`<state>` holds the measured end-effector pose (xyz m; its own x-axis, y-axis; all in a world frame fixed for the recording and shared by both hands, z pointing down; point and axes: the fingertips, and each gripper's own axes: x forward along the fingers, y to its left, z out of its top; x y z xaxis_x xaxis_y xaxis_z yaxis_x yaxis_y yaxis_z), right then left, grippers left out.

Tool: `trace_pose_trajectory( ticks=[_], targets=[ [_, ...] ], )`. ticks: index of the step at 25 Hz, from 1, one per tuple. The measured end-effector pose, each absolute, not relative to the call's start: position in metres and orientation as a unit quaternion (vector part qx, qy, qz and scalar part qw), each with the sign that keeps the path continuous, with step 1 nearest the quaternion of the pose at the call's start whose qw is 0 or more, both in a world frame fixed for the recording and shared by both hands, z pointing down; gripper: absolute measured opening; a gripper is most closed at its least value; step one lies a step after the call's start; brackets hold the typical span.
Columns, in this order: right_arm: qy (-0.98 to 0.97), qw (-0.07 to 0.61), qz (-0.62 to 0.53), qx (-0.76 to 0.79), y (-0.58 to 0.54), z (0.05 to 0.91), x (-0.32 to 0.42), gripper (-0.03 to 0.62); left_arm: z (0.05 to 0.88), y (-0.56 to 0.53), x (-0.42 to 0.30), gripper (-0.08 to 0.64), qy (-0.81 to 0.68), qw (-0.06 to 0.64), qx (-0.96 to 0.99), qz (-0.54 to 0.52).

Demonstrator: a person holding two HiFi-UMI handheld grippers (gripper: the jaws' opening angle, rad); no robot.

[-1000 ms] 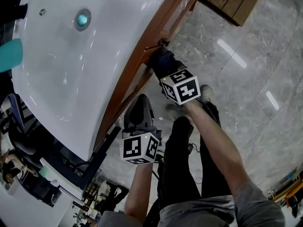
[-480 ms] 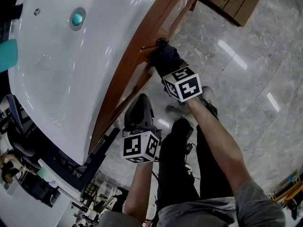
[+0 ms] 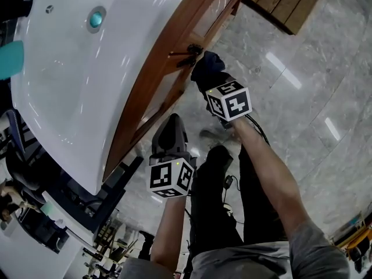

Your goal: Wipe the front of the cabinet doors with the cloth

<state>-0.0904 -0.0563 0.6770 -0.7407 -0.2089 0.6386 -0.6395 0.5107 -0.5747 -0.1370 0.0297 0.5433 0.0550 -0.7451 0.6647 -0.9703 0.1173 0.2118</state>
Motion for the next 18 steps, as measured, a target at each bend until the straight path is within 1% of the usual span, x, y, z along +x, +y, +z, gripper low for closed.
trace_pose_trajectory(
  ticks=[11,18],
  targets=[
    [-0.833,0.224,0.438,0.253,-0.024,0.628,-0.071,0.087,0.511,0.054,-0.125,0.007,-0.670,0.337,0.642,0.160],
    [-0.844,0.196,0.432,0.251,-0.010,0.569,-0.062,0.087,0.469,0.062,-0.122,0.008,-0.676,0.328,0.643,0.148]
  ],
)
